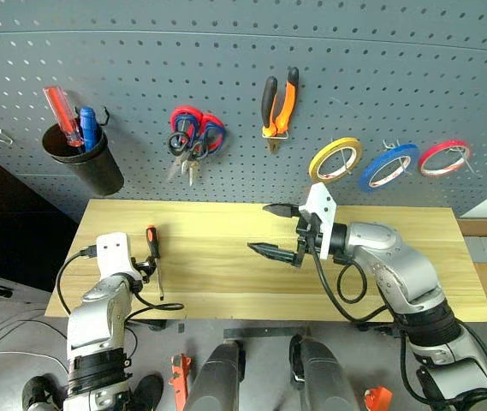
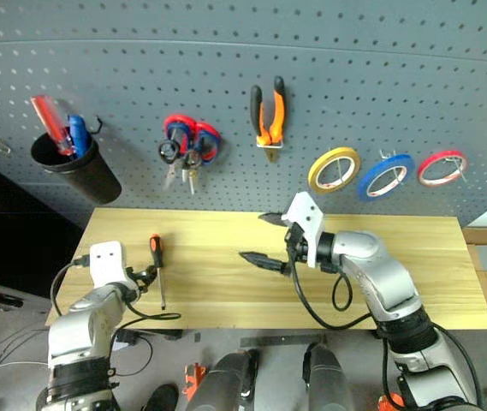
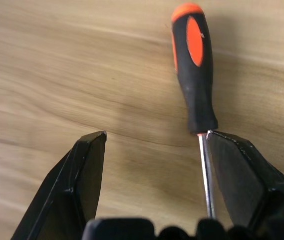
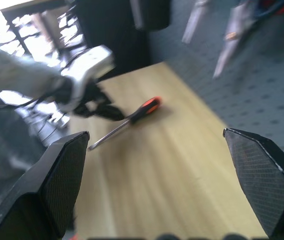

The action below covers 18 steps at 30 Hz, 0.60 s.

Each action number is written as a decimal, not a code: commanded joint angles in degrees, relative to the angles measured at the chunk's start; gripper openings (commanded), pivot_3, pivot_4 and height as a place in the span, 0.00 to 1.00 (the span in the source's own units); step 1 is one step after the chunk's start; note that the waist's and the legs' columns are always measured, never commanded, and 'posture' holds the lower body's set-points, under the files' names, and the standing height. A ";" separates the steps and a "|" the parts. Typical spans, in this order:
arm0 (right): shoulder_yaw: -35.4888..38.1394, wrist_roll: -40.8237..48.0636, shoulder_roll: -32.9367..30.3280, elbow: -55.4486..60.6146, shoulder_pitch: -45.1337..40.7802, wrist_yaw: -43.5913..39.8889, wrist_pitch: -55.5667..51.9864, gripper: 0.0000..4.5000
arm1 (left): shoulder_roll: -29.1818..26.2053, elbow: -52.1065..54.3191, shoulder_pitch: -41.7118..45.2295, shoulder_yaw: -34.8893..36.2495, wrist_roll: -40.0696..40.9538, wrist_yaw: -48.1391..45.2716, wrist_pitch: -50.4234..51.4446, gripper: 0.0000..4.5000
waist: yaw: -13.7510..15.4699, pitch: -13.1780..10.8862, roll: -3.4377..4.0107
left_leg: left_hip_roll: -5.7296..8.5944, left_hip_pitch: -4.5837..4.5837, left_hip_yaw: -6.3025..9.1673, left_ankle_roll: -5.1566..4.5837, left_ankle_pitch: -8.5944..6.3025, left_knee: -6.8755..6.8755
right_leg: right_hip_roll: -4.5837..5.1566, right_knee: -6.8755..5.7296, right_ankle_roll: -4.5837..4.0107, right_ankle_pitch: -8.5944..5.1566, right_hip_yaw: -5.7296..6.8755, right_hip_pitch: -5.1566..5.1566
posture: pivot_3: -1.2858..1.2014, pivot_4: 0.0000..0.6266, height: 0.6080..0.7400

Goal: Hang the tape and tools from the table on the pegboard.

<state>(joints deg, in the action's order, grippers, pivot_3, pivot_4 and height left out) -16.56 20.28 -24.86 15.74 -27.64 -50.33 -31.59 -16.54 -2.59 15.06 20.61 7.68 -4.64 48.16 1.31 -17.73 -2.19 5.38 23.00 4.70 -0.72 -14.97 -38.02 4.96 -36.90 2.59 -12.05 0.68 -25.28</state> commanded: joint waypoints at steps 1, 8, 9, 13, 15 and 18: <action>-1.93 0.27 -1.44 5.05 1.43 -2.00 -0.05 1.00 | -1.48 -0.76 1.01 -0.40 0.47 -0.96 -1.53 0.76 | 0.01 -0.23 -0.02 | 0.00 0.00 0.00 0.01 0.00 0.01 | 0.00 0.01 0.00 0.00 0.00 0.00 | 0.55 0.59 1.00; -1.90 1.29 -0.72 8.07 3.42 -0.01 -2.96 1.00 | -2.22 -4.99 4.32 -1.68 1.76 -3.78 -3.43 0.76 | 0.00 -0.91 -0.08 | -0.01 0.00 -0.01 0.02 0.00 0.01 | 0.03 -0.01 0.01 0.00 0.00 0.00 | 0.54 0.61 1.00; -1.84 1.30 -0.78 8.32 3.54 0.05 -3.18 1.00 | -2.16 -4.68 4.23 -2.02 1.94 -4.15 -3.46 0.76 | -0.01 -0.97 -0.08 | -0.01 0.00 -0.01 0.04 0.01 0.01 | 0.04 0.01 0.01 -0.01 0.00 0.00 | 0.54 0.61 1.00; -1.66 1.08 -0.84 8.25 3.58 0.21 -3.45 1.00 | -1.76 -5.96 4.94 -1.29 2.38 -3.00 -3.65 0.76 | -0.05 -1.14 -0.10 | -0.02 0.02 0.00 0.07 0.01 0.05 | 0.04 0.03 0.01 -0.01 0.03 -0.03 | 0.54 0.61 1.00; -1.65 1.20 -0.83 8.52 3.61 0.33 -3.71 1.00 | -1.28 -7.44 5.91 -0.15 2.92 -1.95 -3.75 0.76 | -0.02 -1.19 -0.11 | -0.02 0.02 0.00 0.08 0.00 0.06 | 0.04 0.03 0.02 -0.01 0.03 -0.04 | 0.54 0.61 1.00; -1.66 1.14 -0.75 8.62 3.50 0.49 -3.94 1.00 | -0.92 -9.68 7.51 0.95 3.65 -0.75 -4.08 0.76 | -0.01 -1.21 -0.12 | -0.02 0.03 0.00 0.07 -0.01 0.05 | 0.04 0.05 0.03 -0.01 0.03 -0.03 | 0.54 0.61 1.00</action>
<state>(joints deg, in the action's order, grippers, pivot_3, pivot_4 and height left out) -18.32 20.41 -25.78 21.73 -24.19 -49.88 -35.64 -17.56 -11.97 22.02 20.21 10.57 -6.19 45.44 1.30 -18.94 -2.30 5.36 23.03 4.70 -0.65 -14.97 -37.97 5.00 -36.85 2.62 -12.07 0.71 -25.31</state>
